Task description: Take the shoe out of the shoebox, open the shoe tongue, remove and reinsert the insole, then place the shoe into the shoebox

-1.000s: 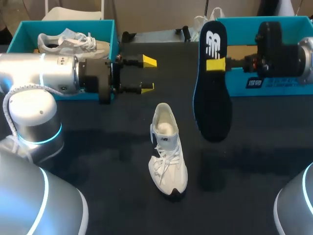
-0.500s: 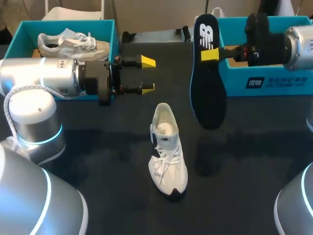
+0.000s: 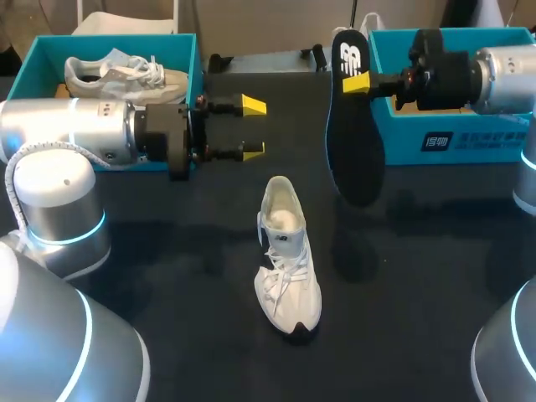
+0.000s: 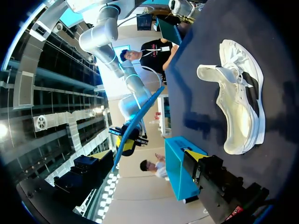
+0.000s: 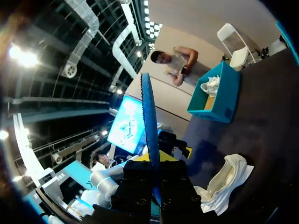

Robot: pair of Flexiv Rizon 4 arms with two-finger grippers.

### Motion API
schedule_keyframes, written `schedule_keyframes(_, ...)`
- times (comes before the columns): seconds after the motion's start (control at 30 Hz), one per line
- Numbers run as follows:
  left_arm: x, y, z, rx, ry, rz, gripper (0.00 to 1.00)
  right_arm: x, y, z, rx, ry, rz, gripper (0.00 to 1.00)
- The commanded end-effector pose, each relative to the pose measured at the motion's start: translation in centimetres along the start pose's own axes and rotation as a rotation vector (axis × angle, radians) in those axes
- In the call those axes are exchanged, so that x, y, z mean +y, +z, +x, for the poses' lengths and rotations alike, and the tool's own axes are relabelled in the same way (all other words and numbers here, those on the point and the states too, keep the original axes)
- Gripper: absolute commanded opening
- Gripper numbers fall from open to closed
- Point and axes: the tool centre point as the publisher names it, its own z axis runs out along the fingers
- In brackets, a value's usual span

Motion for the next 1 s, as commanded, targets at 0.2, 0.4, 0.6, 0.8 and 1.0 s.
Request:
schedule_keyframes(0.2,0.0,0.1,0.1,-0.001,0.002,-0.001,1.00,0.4,0.2,-0.2,0.001,0.001,0.019,0.00)
schedule_keyframes(0.4,0.0,0.1,0.1,-0.001,0.002,-0.001,1.00,2.6,2.6,-2.0,0.035,0.187,0.003,0.00)
schedule_keyframes(0.6,0.0,0.1,0.1,-0.001,0.002,-0.001,1.00,2.7,3.7,-2.4,0.055,0.237,0.020,0.00)
schedule_keyframes(0.8,0.0,0.1,0.1,-0.001,0.002,-0.001,1.00,2.7,3.7,-2.4,0.055,0.237,0.020,0.00)
schedule_keyframes(1.0,0.7,1.3,0.5,-0.052,-0.021,0.008,1.00,3.2,4.6,-3.2,0.063,0.339,0.003,0.00)
